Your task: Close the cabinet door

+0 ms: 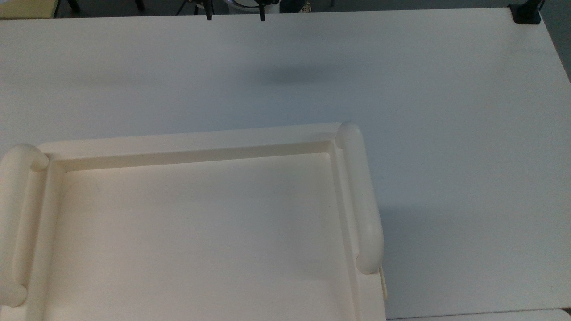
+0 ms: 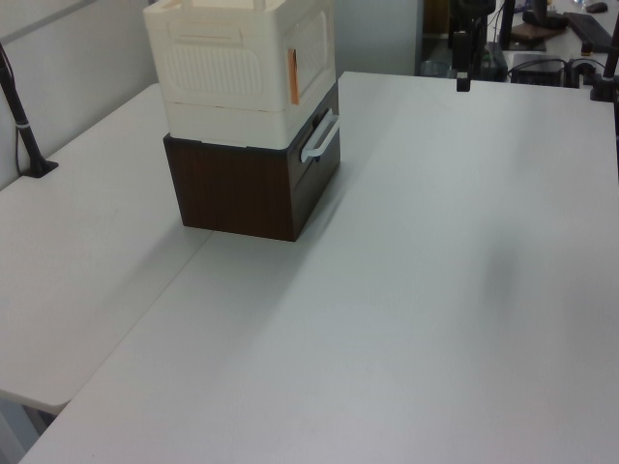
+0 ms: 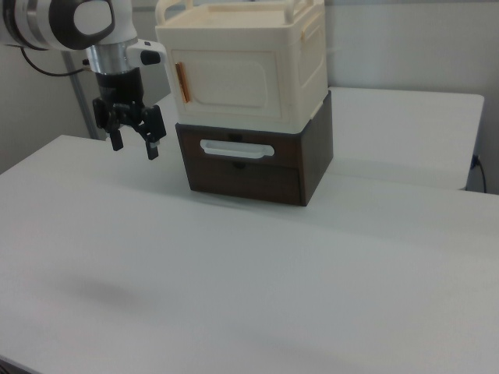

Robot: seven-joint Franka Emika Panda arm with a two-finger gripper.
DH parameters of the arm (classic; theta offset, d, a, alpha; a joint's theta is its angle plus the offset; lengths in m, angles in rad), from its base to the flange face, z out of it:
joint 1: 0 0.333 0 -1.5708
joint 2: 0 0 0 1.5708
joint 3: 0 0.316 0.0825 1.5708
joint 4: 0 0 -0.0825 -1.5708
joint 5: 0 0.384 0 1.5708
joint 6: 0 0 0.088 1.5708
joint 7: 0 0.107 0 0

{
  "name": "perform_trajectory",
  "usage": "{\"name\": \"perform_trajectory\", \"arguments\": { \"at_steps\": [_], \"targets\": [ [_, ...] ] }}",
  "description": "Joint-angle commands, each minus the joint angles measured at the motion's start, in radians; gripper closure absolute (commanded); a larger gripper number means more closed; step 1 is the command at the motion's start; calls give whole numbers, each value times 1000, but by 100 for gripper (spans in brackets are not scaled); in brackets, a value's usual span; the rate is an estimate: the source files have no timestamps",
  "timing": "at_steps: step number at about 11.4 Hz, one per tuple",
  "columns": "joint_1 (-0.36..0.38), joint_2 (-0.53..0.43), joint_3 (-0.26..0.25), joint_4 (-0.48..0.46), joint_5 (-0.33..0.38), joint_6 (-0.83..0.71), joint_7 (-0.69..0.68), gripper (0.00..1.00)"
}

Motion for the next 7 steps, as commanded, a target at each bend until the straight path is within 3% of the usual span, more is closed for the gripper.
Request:
{"name": "perform_trajectory", "arguments": {
  "at_steps": [1,3,7],
  "targets": [
    [-13,-63,-49,-38,-10,-7,32,0],
    [48,-51,-112,-37,-10,2,-6,0],
    [49,-40,-116,-32,-9,36,-6,0]
  ]
}}
